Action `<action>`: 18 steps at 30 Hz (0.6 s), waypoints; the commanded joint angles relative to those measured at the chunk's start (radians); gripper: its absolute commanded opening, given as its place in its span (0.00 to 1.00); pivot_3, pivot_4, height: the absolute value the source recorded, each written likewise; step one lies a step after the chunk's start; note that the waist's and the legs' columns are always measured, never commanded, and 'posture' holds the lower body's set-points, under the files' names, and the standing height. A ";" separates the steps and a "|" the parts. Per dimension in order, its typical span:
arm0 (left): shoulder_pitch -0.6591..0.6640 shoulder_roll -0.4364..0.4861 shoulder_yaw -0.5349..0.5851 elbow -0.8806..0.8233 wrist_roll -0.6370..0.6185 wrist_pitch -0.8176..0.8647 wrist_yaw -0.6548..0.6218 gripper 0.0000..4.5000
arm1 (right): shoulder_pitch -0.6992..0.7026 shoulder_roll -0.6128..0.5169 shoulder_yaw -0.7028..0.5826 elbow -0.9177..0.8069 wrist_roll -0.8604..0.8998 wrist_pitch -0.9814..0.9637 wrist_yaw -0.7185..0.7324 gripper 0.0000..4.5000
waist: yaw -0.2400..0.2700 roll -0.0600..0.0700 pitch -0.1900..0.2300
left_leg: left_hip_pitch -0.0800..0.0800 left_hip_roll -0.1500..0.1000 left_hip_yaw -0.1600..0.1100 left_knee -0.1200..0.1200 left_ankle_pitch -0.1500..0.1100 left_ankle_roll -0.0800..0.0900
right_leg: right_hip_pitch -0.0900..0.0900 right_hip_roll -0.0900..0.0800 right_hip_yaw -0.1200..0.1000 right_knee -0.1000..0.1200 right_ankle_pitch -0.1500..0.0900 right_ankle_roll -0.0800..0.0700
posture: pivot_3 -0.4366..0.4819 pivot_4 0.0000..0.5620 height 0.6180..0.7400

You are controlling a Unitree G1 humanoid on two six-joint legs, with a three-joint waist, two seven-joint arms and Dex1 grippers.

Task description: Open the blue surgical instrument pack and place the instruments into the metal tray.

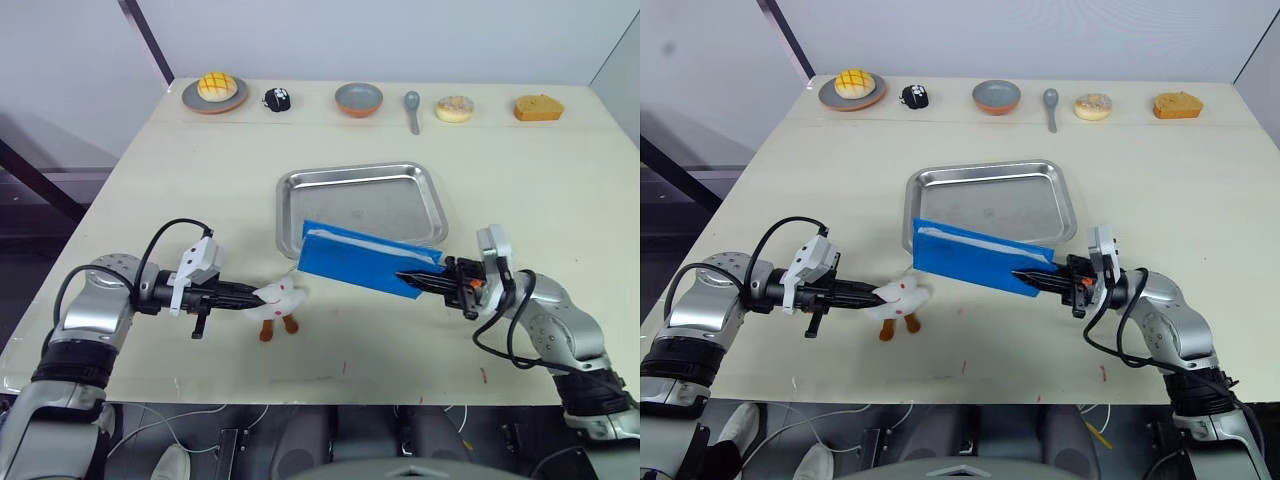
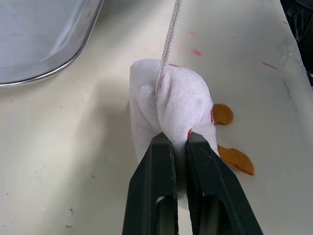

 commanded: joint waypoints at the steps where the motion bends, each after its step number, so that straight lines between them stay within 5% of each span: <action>1: 0.007 0.025 -0.015 0.025 0.051 -0.011 -0.040 0.02 | -0.014 -0.035 -0.017 -0.039 -0.046 -0.064 0.027 0.00 | 0.000 0.000 0.000 | 0.000 0.000 0.000 0.000 0.000 0.000 | 0.000 0.000 0.000 0.000 0.000 0.000 | 0.48 0.27 0.94; 12: -0.113 0.246 -0.140 0.047 0.084 -0.071 -0.051 0.02 | -0.063 -0.031 0.072 -0.050 -0.200 -0.165 0.015 0.00 | -0.020 0.000 0.000 | -0.001 0.001 0.001 -0.004 0.000 -0.001 | -0.004 0.003 0.002 0.000 0.000 -0.001 | 0.48 0.27 0.94; 18: -0.181 0.196 -0.155 0.074 0.069 -0.052 -0.051 0.02 | -0.062 -0.018 0.088 -0.037 -0.224 -0.178 0.004 0.00 | -0.011 0.000 0.000 | -0.008 0.000 0.002 -0.002 0.002 -0.004 | -0.011 0.002 0.002 0.000 0.000 0.000 | 0.48 0.27 0.94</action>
